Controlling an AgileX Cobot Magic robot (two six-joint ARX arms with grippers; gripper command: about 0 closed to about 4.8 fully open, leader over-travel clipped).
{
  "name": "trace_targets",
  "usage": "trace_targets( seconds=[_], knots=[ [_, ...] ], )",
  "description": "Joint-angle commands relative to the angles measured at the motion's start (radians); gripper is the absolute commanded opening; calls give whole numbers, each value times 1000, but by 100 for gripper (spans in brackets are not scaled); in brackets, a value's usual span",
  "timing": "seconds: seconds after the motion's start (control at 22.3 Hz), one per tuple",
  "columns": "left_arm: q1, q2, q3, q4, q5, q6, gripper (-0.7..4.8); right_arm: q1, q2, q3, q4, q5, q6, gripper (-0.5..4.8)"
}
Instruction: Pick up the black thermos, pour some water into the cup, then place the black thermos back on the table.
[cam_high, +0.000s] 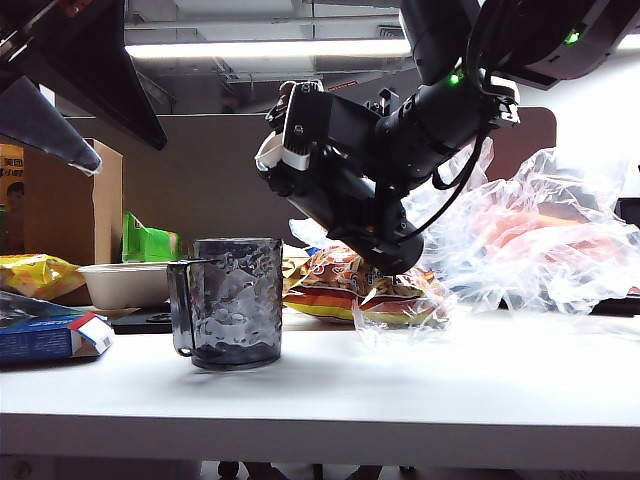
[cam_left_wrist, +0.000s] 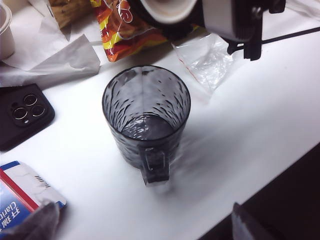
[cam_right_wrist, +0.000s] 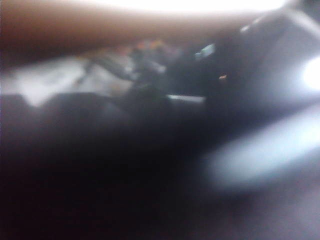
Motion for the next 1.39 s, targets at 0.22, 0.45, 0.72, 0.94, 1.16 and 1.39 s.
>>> trace_targets(
  seconds=[0.22,0.45,0.72,0.94,1.16,1.39],
  knots=[
    [1,-1,5,4,-3,2,479,1,-1,13,209,-10,-176,116],
    [1,-1,5,5,-7,4,479,1,50,14,302,-22,-258,116],
    [1,-1,5,4,-7,4,479,1,50,14,395,-43,-393,116],
    [1,-1,5,5,-7,4,479,1,50,14,413,-67,-434,116],
    [1,-1,5,5,-7,4,479,1,50,14,415,-67,-438,116],
    [1,-1,5,4,-7,27,479,0,50,14,426,-70,-459,116]
  ],
)
